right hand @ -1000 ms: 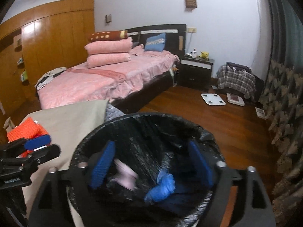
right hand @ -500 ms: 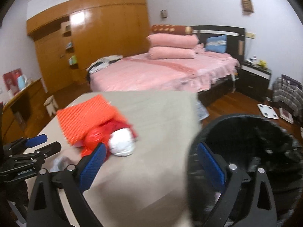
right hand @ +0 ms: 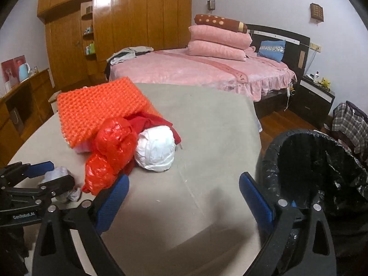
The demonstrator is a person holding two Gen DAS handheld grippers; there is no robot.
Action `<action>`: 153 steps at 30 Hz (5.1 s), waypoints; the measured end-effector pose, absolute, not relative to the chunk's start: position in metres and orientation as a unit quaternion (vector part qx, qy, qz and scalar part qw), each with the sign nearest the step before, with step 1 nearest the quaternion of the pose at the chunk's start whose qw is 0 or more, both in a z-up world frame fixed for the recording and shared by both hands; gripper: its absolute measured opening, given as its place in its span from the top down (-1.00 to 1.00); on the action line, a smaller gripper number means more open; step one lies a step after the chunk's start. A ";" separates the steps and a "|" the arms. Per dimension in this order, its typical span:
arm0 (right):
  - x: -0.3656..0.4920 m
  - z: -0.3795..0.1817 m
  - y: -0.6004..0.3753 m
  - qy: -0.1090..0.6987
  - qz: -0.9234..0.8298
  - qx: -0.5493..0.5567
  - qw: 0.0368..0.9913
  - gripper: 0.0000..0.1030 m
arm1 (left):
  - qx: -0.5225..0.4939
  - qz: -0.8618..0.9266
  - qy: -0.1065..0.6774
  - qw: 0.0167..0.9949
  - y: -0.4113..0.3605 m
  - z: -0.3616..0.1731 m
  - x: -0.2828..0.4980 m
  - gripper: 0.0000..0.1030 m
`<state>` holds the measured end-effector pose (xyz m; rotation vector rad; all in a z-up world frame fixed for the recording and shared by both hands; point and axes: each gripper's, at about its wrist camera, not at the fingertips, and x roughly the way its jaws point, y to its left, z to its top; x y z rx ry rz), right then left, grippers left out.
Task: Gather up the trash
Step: 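Grasp the red plastic bag with the right tool while the left tool grasps the grey sock, then release the red bag and grey sock into the trash bin, then grasp the white tissue ball with the right tool while the left tool grasps the orange pad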
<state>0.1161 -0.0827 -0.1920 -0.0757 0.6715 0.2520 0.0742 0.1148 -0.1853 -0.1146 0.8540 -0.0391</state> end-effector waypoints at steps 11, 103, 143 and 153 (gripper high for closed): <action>0.115 -0.191 -0.075 0.330 0.137 -0.045 0.933 -0.81 | -0.058 -0.044 0.423 0.903 0.110 -0.194 0.078 0.09; 0.086 -0.115 -0.330 0.271 -0.037 0.070 0.959 0.50 | 0.000 -0.277 0.293 0.915 -0.172 -0.091 0.143 0.03; 0.121 -0.139 -0.117 0.293 0.132 0.018 0.947 -0.88 | -0.024 0.006 0.306 0.952 0.104 -0.116 0.092 -0.76; 0.146 -0.172 -0.084 0.315 0.133 -0.012 0.940 -0.87 | -0.028 0.021 0.324 0.945 0.114 -0.140 0.101 -0.76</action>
